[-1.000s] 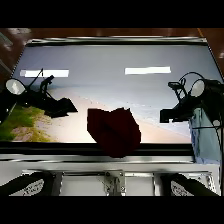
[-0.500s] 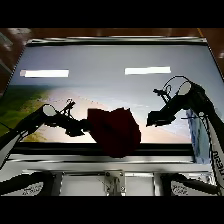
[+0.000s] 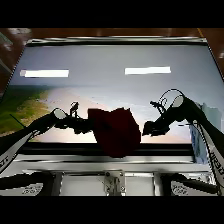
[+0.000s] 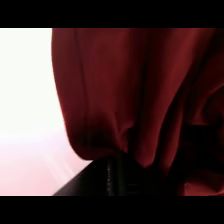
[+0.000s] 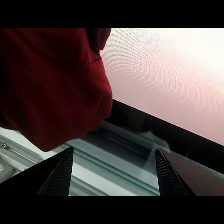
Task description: Fold the shirts.
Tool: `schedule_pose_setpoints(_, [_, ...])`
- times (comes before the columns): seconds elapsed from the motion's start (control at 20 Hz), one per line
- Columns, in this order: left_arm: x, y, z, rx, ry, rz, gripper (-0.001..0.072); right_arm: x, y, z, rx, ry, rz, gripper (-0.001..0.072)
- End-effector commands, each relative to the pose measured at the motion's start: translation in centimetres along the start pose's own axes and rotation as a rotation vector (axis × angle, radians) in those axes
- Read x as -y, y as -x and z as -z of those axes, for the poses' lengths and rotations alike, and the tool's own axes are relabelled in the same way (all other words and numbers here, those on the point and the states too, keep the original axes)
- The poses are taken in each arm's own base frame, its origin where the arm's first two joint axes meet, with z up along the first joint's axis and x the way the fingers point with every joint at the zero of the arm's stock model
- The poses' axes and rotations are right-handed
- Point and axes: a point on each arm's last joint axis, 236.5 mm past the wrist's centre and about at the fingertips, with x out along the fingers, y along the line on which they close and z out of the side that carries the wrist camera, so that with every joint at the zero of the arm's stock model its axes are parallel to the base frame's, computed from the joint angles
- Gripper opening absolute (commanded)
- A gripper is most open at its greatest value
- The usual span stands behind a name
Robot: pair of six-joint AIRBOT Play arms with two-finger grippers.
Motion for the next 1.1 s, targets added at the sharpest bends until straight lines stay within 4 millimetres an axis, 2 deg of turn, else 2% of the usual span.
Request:
schedule_pose_setpoints(0.0, [0.5,-0.3,-0.7,0.038,-0.038,0.011,0.0043,-0.8,-2.0,0.0,0.032,-0.055,-0.072,0.0634])
schedule_pose_setpoints(0.2, [1.8,1.0,-0.9,0.07,-0.094,0.037,0.0043,-2.7,-3.8,-1.8,0.146,-0.145,-0.205,0.0634])
schedule_pose_setpoints(0.35, [3.1,2.5,-1.5,0.118,-0.144,0.063,0.0043,-3.4,-5.7,-2.0,0.173,-0.125,-0.188,0.0622])
schedule_pose_setpoints(0.4, [3.5,2.9,-1.8,0.139,-0.177,0.069,0.0043,-3.9,-6.2,-1.9,0.169,-0.095,-0.173,0.0467])
schedule_pose_setpoints(0.45, [3.9,3.4,-2.1,0.16,-0.185,0.076,0.0043,-4.4,-6.4,-1.9,0.164,-0.077,-0.169,0.0222])
schedule_pose_setpoints(0.5, [4.2,4.0,-2.4,0.181,-0.19,0.084,0.0043,-4.8,-6.2,-1.8,0.157,-0.065,-0.173,0.0075])
schedule_pose_setpoints(0.6, [5.3,6.3,-3.9,0.274,-0.269,0.089,0.0042,-4.8,-4.5,-1.6,0.151,0.0,-0.149,0.0069])
schedule_pose_setpoints(0.7, [7.3,11.2,-6.0,0.41,-0.369,0.096,0.0042,-3.9,-0.3,-2.0,0.192,0.104,-0.052,0.0069])
schedule_pose_setpoints(0.75, [9.1,14.8,-7.0,0.501,-0.405,0.126,0.0042,-3.8,2.6,-2.7,0.254,0.154,0.004,0.0069])
schedule_pose_setpoints(0.8, [10.9,18.7,-7.7,0.593,-0.447,0.151,0.0042,-4.3,6.5,-3.8,0.361,0.203,0.054,0.0069])
schedule_pose_setpoints(0.9, [14.6,27.7,-7.8,0.805,-0.551,0.185,0.0042,-7.0,15.5,-5.6,0.632,0.286,0.114,0.0068])
schedule_pose_setpoints(0.95, [16.2,32.4,-7.1,0.914,-0.6,0.198,0.0042,-8.8,20.1,-5.8,0.778,0.326,0.14,0.0068])
schedule_pose_setpoints(1.0, [17.5,36.3,-6.1,1.003,-0.637,0.212,0.0042,-10.8,24.0,-5.6,0.901,0.362,0.155,0.0068])
schedule_pose_setpoints(1.05, [18.8,39.9,-4.7,1.084,-0.667,0.236,0.0042,-13.3,27.0,-4.8,0.997,0.402,0.134,0.0068])
